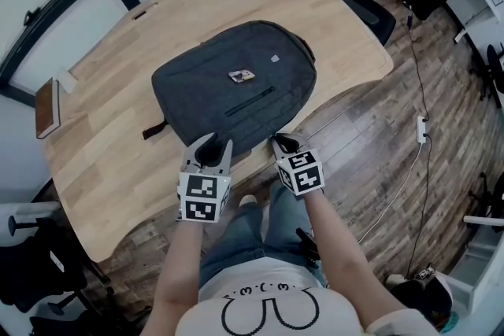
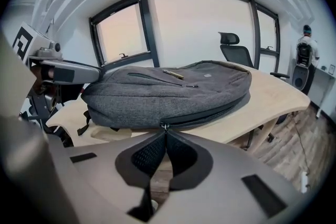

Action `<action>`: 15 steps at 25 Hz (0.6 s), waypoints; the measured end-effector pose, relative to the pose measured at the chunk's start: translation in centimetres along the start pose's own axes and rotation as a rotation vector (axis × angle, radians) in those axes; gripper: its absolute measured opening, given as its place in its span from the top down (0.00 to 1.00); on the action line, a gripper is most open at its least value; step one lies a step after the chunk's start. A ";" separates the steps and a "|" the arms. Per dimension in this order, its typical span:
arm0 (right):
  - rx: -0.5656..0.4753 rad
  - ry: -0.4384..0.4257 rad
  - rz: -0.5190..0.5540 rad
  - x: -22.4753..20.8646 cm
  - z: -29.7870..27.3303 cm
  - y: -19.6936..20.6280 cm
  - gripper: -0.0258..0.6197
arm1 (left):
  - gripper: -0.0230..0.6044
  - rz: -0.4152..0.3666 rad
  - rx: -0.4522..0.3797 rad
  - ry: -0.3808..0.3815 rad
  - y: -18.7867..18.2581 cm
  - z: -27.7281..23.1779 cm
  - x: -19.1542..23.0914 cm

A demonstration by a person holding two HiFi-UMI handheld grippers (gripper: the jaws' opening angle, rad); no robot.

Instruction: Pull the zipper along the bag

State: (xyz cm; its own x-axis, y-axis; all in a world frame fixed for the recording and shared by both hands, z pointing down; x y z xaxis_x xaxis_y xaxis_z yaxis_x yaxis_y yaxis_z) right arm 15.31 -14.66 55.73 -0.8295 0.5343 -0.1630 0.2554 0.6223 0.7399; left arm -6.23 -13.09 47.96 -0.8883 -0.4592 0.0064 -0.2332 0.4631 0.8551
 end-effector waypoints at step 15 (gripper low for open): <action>0.105 -0.111 0.067 -2.4 0.5 -0.3 0.86 | 0.81 -0.091 0.217 -0.162 1.2 -2.4 -1.0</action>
State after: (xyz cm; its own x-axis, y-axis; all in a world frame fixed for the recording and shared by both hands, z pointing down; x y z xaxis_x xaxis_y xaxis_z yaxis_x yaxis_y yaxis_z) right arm 17.50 -15.87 55.53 -0.7500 0.6332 -0.1912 0.3640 0.6365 0.6799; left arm -4.67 -13.85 50.21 -0.9077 -0.3867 -0.1631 -0.3782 0.5849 0.7175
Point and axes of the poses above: the fingertips, and each gripper's own axes: z backward along the fingers, x to its left, y out of its underside, the point moved 10 cm from there along z, backward along the fingers, and after that the axes turned 4 degrees about -y, right-handed, at the moved point
